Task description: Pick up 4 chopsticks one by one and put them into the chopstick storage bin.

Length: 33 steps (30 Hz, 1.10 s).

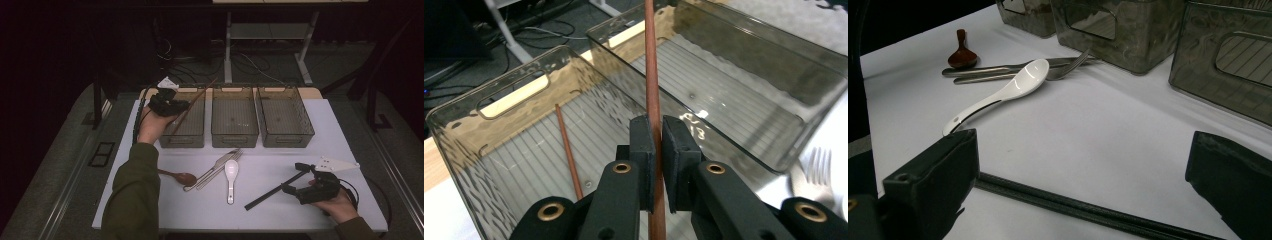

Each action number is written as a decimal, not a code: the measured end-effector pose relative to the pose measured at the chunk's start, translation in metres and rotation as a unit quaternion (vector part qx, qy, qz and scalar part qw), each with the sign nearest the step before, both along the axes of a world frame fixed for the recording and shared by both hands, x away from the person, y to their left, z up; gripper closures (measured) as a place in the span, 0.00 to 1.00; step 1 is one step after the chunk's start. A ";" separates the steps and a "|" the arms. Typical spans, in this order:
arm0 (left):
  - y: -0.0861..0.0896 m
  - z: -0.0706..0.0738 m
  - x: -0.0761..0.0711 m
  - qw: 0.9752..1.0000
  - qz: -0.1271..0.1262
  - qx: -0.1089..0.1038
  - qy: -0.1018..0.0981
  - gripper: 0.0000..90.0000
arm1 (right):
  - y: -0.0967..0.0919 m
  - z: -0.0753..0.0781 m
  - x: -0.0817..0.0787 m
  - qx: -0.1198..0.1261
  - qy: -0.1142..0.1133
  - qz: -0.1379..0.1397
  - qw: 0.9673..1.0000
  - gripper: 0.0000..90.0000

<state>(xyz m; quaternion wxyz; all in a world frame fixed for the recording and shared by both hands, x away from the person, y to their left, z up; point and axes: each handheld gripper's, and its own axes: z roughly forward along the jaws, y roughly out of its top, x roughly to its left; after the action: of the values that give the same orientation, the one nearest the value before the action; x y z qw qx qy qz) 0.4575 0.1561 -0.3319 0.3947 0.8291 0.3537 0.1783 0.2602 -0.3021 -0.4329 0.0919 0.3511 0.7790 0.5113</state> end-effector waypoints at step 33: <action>0.006 -0.052 0.020 0.991 0.116 0.036 0.060 0.70 | 0.000 0.001 -0.001 0.006 0.001 0.004 1.000 0.01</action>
<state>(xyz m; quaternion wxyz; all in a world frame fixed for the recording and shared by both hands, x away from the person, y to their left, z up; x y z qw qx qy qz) 0.4773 0.1624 -0.3841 0.3188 0.8053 0.4641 0.1854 0.2594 -0.3021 -0.4322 0.0871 0.3489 0.7775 0.5160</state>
